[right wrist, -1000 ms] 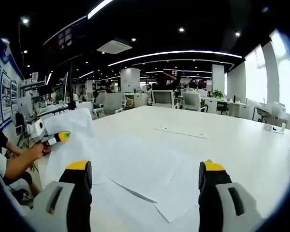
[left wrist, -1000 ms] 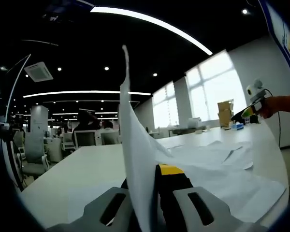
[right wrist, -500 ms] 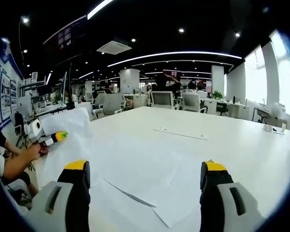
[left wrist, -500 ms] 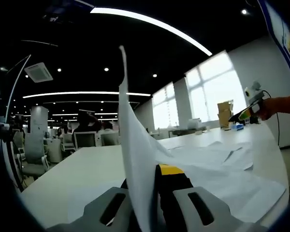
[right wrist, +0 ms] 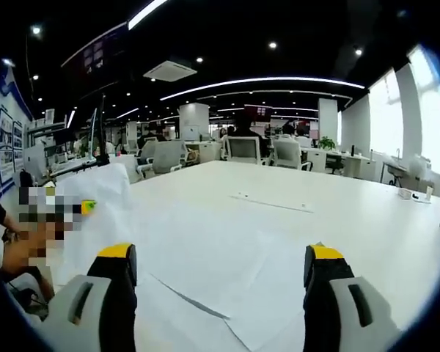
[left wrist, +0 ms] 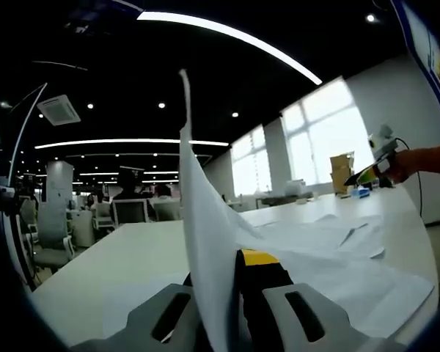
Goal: Organize the stack of printing papers by aligning and flattening the scattered papers on the table
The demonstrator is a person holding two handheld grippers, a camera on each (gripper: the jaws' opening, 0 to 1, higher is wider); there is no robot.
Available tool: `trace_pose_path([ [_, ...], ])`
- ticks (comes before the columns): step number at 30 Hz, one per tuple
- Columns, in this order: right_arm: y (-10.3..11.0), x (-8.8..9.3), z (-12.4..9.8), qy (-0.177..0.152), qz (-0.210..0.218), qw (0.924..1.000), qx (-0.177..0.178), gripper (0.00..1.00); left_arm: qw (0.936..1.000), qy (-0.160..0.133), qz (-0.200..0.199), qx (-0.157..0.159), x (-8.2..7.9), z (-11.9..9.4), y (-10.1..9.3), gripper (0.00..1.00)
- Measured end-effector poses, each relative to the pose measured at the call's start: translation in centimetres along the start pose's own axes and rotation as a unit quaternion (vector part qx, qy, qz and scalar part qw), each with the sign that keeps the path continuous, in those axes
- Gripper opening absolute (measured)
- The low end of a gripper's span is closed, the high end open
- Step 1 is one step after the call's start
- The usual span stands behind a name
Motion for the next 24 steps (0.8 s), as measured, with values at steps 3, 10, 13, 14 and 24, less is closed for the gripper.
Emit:
trace_pose_path([
  [3,0.0,0.0,0.3,0.003,-0.001,1.0000,-0.001,0.90,1.0000,0.001,0.000,0.000,0.0,0.0,0.0,0.06],
  [10,-0.2,-0.1,1.2,0.010,-0.001,1.0000,0.000,0.90,1.0000,0.000,0.001,0.001,0.0,0.0,-0.1,0.06],
  [13,-0.2,0.0,1.5,0.013,-0.002,0.9999,-0.001,0.90,1.0000,0.000,0.000,0.001,0.0,0.0,0.0,0.06],
  [14,-0.2,0.0,1.6,0.015,-0.003,0.9999,-0.002,0.90,1.0000,0.000,0.000,0.001,0.0,0.0,0.0,0.06],
  [24,-0.2,0.1,2.4,0.021,-0.003,0.9998,-0.004,0.90,1.0000,-0.001,0.000,0.001,0.0,0.1,0.0,0.06],
])
Point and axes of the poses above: the point that each gripper's makers call its tool centre point, and the gripper's own axes: z roughly forward along the fingers, y roughly to its left, x roughly out of its underside, the point moved 1 cm from there along -z, roughly backward along the fingers, and after that the axes turned 13 degrees about y, right-handed, at the moved point
